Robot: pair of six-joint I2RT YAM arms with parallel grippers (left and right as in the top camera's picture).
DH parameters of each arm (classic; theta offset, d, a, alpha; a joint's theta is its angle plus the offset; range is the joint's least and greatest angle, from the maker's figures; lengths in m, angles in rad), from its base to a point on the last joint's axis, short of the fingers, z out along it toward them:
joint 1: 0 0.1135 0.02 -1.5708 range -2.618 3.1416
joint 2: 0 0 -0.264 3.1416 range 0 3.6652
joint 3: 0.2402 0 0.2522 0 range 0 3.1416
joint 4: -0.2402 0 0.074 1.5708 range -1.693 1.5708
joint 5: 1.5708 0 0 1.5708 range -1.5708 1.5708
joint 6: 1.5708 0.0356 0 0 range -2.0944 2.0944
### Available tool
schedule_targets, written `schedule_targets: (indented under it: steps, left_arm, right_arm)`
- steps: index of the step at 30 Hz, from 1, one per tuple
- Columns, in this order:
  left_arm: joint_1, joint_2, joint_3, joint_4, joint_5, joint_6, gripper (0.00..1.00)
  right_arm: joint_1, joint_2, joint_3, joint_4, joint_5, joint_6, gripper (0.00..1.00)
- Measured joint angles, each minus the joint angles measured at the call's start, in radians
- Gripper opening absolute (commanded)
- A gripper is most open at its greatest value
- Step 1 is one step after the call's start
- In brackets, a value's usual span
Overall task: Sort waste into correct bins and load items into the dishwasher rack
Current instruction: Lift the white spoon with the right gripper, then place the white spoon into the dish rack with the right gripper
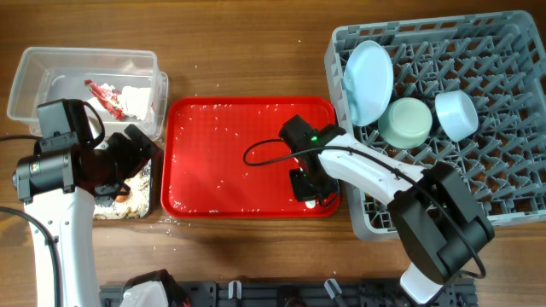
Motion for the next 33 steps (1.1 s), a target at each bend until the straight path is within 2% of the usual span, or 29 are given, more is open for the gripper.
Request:
schedule_targets:
  steps: [5,13,14,15,17,18,19,22,23,26,28,30,31,33]
  left_arm:
    - [0.000,0.000,0.000,0.000,0.000,0.000,1.00]
    - [0.000,0.000,0.000,0.000,0.000,0.000,1.00]
    - [0.000,0.000,0.000,0.000,0.000,0.000,1.00]
    - [0.000,0.000,0.000,0.000,0.000,0.000,1.00]
    - [0.000,0.000,0.000,0.000,0.000,0.000,1.00]
    - [0.000,0.000,0.000,0.000,0.000,0.000,1.00]
    - [0.000,0.000,0.000,0.001,0.000,0.000,1.00]
    - [0.000,0.000,0.000,0.000,0.000,0.000,1.00]
    - [0.000,0.000,0.000,-0.003,0.000,0.000,1.00]
    - [0.000,0.000,0.000,-0.007,0.000,0.000,1.00]
    - [0.000,0.000,0.000,-0.006,0.000,0.000,1.00]
    - [0.000,0.000,0.000,-0.007,0.000,0.000,1.00]
    - [0.000,0.000,0.000,-0.006,0.000,0.000,1.00]
    - [0.000,0.000,0.000,-0.006,0.000,0.000,1.00]
  right_arm:
    - [0.000,-0.010,0.000,-0.003,-0.004,0.003,0.04]
    - [-0.024,-0.296,0.034,-0.077,0.111,0.003,0.04]
    - [-0.042,-0.334,0.037,-0.077,0.119,-0.002,0.21]
    - [-0.064,-0.373,0.042,-0.072,0.126,-0.024,0.29]
    - [-0.076,-0.390,0.047,-0.066,0.128,-0.066,0.52]
    - [-0.076,-0.382,0.046,-0.052,0.127,-0.085,0.59]
    - [-0.076,-0.362,0.044,0.012,0.125,-0.111,0.61]
    - [-0.076,-0.214,0.034,0.200,0.125,-0.195,0.60]
    - [-0.076,-0.160,0.031,0.214,0.125,-0.208,0.53]
    - [-0.076,-0.031,0.026,0.230,0.126,-0.230,0.43]
    - [-0.076,0.015,0.024,0.219,0.133,-0.230,0.32]
    - [-0.076,0.020,0.027,0.213,0.148,-0.219,0.18]
    - [-0.076,0.021,0.027,0.212,0.148,-0.216,0.05]
    - [-0.077,0.021,0.029,0.204,0.143,-0.207,0.04]
